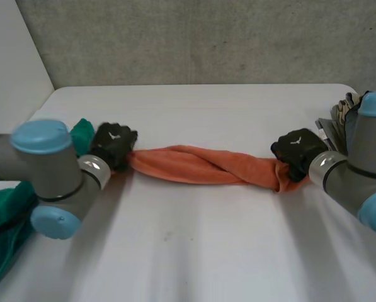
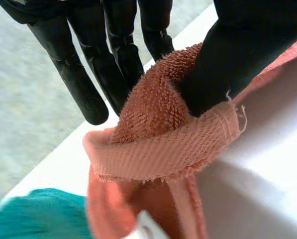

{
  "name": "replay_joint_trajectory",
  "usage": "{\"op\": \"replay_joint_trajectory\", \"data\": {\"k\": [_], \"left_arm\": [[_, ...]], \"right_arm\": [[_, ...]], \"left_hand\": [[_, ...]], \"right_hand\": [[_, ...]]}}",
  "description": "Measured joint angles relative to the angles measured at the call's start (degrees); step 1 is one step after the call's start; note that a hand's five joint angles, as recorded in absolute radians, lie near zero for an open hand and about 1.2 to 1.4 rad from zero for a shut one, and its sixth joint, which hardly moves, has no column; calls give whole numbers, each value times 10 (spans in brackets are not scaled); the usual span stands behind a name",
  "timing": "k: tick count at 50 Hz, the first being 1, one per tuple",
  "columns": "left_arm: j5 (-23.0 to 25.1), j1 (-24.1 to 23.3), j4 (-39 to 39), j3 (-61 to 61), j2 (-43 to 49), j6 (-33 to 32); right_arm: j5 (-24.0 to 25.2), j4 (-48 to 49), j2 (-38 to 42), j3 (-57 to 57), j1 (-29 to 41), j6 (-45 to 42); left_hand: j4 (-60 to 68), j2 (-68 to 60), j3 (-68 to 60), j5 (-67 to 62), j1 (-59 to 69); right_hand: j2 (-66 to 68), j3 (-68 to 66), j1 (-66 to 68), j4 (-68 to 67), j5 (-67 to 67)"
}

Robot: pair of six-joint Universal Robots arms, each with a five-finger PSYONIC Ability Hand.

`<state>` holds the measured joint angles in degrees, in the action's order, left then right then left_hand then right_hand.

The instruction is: Fold the laundry.

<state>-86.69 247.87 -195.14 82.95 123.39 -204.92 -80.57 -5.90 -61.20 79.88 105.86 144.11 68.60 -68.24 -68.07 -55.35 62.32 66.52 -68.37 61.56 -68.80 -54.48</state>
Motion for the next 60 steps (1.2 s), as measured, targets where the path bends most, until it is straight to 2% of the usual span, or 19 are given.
{"op": "replay_joint_trajectory", "data": {"k": [4,8,10,15,18,22,29,33,35,37,40,43,48,52,55,58,59,60], "left_arm": [[-10,9,21,30,-78,20],[-1,33,82,63,-210,60],[17,50,126,65,-262,77],[69,96,243,40,-318,107],[98,123,318,6,-310,116],[107,139,377,-46,-254,116],[89,141,405,-146,-110,105],[83,129,380,-244,-26,99],[81,123,334,-298,-5,101],[79,121,299,-324,0,106],[61,117,141,-362,-13,150],[45,114,54,-353,-33,187],[24,109,-21,-274,-71,222],[27,106,-26,-210,-90,215],[40,103,-23,-153,-100,200],[57,101,-20,-101,-111,186],[60,101,-20,-93,-114,184],[68,100,-19,-71,-123,179]], "right_arm": [[-1,-22,-33,-14,-13,-4],[9,-79,-102,-51,-46,-8],[25,-116,-130,-76,-65,-10],[70,-195,-154,-126,-93,-16],[97,-230,-147,-155,-98,-19],[103,-218,-119,-175,-92,-8],[68,-72,-48,-174,-67,39],[27,92,3,-183,-42,72],[5,196,19,-196,-31,94],[-6,254,24,-203,-26,108],[-26,421,26,-219,-17,164],[-31,492,21,-225,-15,199],[-27,490,17,-229,-19,229],[-15,435,20,-223,-23,232],[7,356,28,-206,-25,228],[31,292,40,-185,-25,225],[35,282,43,-183,-25,224],[47,251,52,-175,-24,224]], "left_hand": [[0,0,0,0,0],[0,0,0,0,4],[0,0,0,0,4],[0,0,0,0,4],[0,-1,0,0,4],[0,-3,-1,0,4],[0,-3,-3,-7,10],[1,-3,-3,-8,10],[1,-3,-3,-8,10],[2,-3,-3,-8,10],[2,-3,-3,-8,13],[2,-3,-3,-8,13],[2,-3,-3,-8,15],[2,-4,-3,-8,15],[3,-4,-3,-8,19],[3,-4,-3,-8,20],[3,-5,-3,-8,20],[3,-5,-3,-8,20]], "right_hand": [[0,0,0,0,0],[0,0,0,0,0],[0,0,0,0,0],[0,0,0,0,0],[3,0,0,0,0],[3,0,0,0,0],[5,0,0,0,0],[12,-1,0,-1,0],[13,-1,0,-1,0],[13,-1,0,-1,0],[13,-1,0,-1,0],[13,-1,0,-1,0],[13,-1,0,-1,0],[13,-1,0,-1,0],[-2,16,0,18,6],[-317,323,-279,316,293],[-340,346,-312,349,329],[-453,460,-410,465,435]]}}
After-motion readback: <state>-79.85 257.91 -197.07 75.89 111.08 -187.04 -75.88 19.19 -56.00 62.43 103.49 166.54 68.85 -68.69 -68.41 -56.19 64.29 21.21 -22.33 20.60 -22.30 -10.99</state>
